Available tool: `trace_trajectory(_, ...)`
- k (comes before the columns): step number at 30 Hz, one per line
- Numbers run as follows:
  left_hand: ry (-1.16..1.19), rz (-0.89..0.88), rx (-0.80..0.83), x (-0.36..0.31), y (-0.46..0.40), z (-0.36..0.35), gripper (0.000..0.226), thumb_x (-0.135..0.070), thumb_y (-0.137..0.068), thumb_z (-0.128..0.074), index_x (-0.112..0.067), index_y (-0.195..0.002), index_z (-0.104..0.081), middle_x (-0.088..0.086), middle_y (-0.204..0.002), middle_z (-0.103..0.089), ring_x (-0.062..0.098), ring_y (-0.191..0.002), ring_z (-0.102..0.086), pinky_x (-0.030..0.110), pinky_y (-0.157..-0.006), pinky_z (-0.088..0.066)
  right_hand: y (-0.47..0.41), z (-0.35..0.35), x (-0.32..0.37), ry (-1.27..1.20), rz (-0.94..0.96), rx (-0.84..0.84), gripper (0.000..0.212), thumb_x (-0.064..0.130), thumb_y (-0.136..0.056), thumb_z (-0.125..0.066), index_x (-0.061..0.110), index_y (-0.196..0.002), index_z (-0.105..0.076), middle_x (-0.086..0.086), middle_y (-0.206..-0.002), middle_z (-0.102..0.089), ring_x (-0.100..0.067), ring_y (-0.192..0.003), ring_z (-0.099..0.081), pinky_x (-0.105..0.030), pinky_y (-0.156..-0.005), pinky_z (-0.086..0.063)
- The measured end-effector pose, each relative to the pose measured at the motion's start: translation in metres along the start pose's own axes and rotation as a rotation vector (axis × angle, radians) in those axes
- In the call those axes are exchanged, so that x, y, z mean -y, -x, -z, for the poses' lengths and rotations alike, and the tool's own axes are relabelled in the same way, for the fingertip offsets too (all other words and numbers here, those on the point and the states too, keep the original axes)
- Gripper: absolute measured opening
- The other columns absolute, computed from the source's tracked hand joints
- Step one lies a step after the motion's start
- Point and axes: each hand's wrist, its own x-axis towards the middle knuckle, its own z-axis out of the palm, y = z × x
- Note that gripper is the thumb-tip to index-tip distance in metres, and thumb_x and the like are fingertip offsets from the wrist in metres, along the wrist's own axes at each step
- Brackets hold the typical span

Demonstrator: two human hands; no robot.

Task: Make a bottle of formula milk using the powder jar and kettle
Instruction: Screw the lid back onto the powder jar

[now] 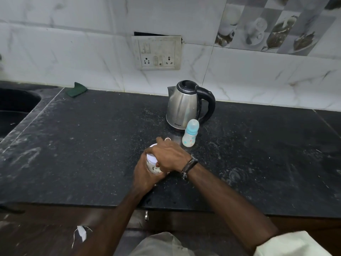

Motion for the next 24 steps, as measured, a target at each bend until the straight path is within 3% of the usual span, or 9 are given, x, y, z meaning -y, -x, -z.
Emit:
trace_trajectory(5, -0.01, -0.024, -0.078, -0.002, 0.002, 0.003, 0.098, -0.035, -0.051, -0.102, -0.024, -0.136, -0.053, -0.008, -0.126, -0.066, 0.006, -0.111, -0.064, 0.03, -0.095, -0.054, -0.006, -0.003, 0.002, 0.075, -0.092, -0.15, 0.047, 0.052, -0.087, -0.065, 0.011, -0.111, -0.065, -0.018, -0.109, -0.065, -0.034, -0.099, -0.063, -0.035, -0.071, -0.042)
trace_trajectory(8, -0.01, -0.016, -0.079, -0.004, 0.004, 0.004, 0.089, -0.035, -0.052, -0.1, -0.022, -0.128, -0.055, -0.009, -0.118, -0.068, 0.002, -0.103, -0.065, 0.033, -0.09, -0.057, -0.007, -0.005, 0.006, 0.055, -0.177, -0.227, 0.052, 0.058, -0.089, -0.058, 0.009, -0.103, -0.066, -0.015, -0.105, -0.069, -0.034, -0.096, -0.065, -0.035, -0.069, -0.042)
trace_trajectory(13, -0.016, -0.02, -0.051, -0.01, 0.004, 0.004, 0.092, -0.065, -0.05, -0.081, -0.034, -0.129, -0.045, -0.003, -0.12, -0.069, 0.016, -0.106, -0.068, 0.04, -0.091, -0.056, -0.017, -0.013, 0.024, 0.112, -0.324, -0.266, 0.052, 0.056, -0.097, -0.045, 0.011, -0.098, -0.071, -0.009, -0.096, -0.07, -0.026, -0.093, -0.067, -0.033, -0.064, -0.037)
trace_trajectory(15, -0.029, -0.023, -0.042, -0.015, 0.005, 0.004, 0.094, -0.07, -0.052, -0.073, -0.03, -0.132, -0.044, 0.002, -0.117, -0.07, 0.02, -0.104, -0.069, 0.047, -0.091, -0.057, -0.022, -0.015, 0.027, 0.129, -0.359, -0.248, 0.052, 0.054, -0.1, -0.041, 0.012, -0.097, -0.071, -0.007, -0.094, -0.07, -0.024, -0.092, -0.067, -0.031, -0.062, -0.037)
trace_trajectory(17, -0.064, -0.033, -0.04, -0.021, 0.004, 0.004, 0.097, -0.065, -0.055, -0.076, -0.023, -0.137, -0.044, 0.006, -0.121, -0.069, 0.025, -0.109, -0.068, 0.05, -0.094, -0.056, -0.028, -0.015, 0.026, 0.149, -0.374, -0.228, 0.053, 0.054, -0.1, -0.039, 0.012, -0.096, -0.071, -0.006, -0.094, -0.07, -0.023, -0.091, -0.067, -0.03, -0.061, -0.039)
trace_trajectory(21, -0.111, -0.074, -0.011, -0.022, -0.001, 0.001, 0.091, -0.031, -0.071, -0.092, -0.013, -0.148, -0.047, 0.008, -0.146, -0.056, 0.024, -0.136, -0.053, 0.046, -0.113, -0.043, -0.032, -0.013, 0.014, 0.192, -0.326, -0.215, 0.055, 0.052, -0.102, -0.035, 0.012, -0.097, -0.072, -0.007, -0.098, -0.071, -0.025, -0.094, -0.067, -0.031, -0.063, -0.039)
trace_trajectory(24, -0.095, -0.097, -0.022, -0.009, -0.004, 0.002, 0.105, -0.043, -0.061, -0.095, -0.026, -0.151, -0.044, -0.006, -0.151, -0.053, 0.01, -0.139, -0.05, 0.041, -0.116, -0.042, -0.028, -0.007, -0.001, 0.208, -0.307, -0.166, 0.055, 0.052, -0.102, -0.035, 0.012, -0.096, -0.072, -0.007, -0.099, -0.072, -0.026, -0.094, -0.068, -0.03, -0.065, -0.04)
